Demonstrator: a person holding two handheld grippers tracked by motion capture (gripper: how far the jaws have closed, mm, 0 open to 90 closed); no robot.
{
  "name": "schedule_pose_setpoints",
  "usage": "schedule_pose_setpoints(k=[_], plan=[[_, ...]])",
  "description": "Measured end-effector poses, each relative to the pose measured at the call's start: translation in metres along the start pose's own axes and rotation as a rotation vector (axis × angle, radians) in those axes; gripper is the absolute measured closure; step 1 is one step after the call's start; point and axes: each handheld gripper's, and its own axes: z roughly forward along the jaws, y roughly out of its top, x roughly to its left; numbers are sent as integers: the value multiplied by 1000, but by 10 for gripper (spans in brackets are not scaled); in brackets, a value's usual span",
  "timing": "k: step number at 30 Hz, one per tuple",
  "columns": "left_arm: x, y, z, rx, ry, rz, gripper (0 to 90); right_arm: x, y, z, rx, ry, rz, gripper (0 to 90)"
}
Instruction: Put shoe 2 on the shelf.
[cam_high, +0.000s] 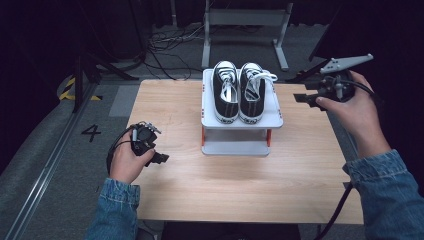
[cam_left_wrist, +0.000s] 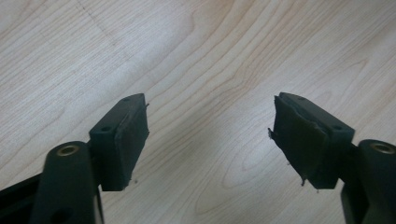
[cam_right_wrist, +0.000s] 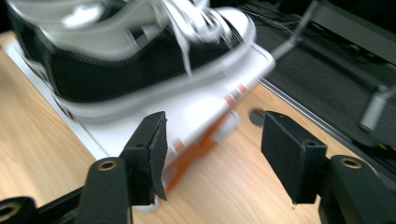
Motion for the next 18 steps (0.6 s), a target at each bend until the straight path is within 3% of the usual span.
schedule_pose_setpoints(k=[4,6,7,8,9,11,13,18], plan=[[-1,-1,1,4,33,8,222,-6,-31,-13,13,-27,60,398],[-1,-2,1,-3,54,5,194,-7,-50,-17,8,-41,53,377],[-3,-5,1,-34,112,14,194,-7,-50,-17,8,-41,53,377],[-4,-8,2,-58,149,18,194,-6,-63,-18,21,-36,63,377],[-7,-11,3,-89,213,38,197,-6,-70,-18,29,-28,65,377],[-7,-15,7,-79,195,74,220,-3,-94,-14,56,-4,65,358],[-7,-17,10,-72,166,64,205,-1,-115,-9,84,-3,100,329],[-6,-22,11,-65,150,12,191,3,-164,12,83,-32,183,261]])
